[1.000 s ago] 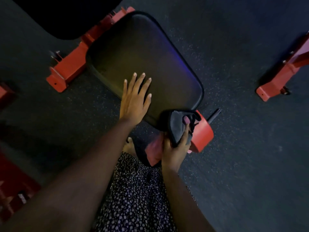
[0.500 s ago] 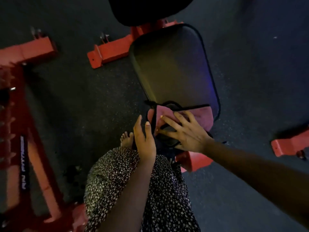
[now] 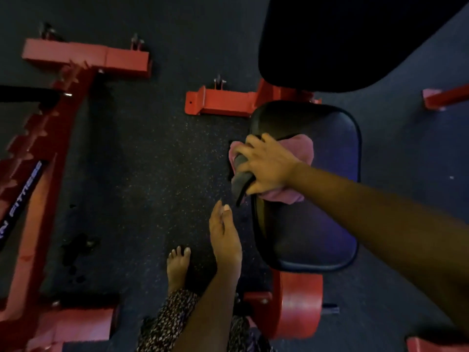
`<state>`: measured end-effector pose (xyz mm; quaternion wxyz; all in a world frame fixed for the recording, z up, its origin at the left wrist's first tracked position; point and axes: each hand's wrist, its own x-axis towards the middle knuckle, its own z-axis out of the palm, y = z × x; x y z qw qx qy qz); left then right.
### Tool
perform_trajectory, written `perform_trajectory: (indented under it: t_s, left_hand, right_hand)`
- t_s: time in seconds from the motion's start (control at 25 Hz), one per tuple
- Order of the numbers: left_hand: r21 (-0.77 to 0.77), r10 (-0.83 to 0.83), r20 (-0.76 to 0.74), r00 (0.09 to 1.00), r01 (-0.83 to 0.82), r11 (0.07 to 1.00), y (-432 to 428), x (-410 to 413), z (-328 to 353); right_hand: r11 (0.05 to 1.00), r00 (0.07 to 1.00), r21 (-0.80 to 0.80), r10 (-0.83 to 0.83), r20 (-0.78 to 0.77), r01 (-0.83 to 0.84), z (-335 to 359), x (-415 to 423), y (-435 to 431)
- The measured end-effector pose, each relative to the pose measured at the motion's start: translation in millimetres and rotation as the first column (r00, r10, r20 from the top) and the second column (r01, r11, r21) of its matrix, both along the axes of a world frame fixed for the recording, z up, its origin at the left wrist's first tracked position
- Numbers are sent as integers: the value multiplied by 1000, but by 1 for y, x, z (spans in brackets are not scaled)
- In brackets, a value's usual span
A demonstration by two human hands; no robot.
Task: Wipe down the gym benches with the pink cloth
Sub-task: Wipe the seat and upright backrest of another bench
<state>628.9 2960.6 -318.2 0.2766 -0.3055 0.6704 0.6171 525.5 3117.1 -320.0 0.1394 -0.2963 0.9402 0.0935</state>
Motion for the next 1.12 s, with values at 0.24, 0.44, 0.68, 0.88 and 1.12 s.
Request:
perform_trajectory:
  t_s: [0.24, 0.44, 0.68, 0.88, 1.12]
  left_hand:
    - [52, -85, -54, 995, 88, 995, 62, -59, -30]
    - [-269, -304, -208, 930, 244, 932, 89, -60, -29]
    - [-381, -413, -215, 885, 314, 870, 92, -58, -30]
    - [-378, -390, -261, 883, 279, 883, 91, -57, -31]
    - [-426, -410, -251, 877, 281, 860, 95, -60, -32]
  right_hand:
    - [991, 993, 61, -118, -23, 119, 13, -86, 33]
    - [985, 986, -55, -165, 13, 165, 2, -73, 48]
    - [886, 885, -82, -461, -66, 455, 12, -68, 78]
    - [790, 774, -187, -611, -163, 584, 6, -7, 129]
    - [574, 555, -274, -818, -150, 772, -4, 41, 149]
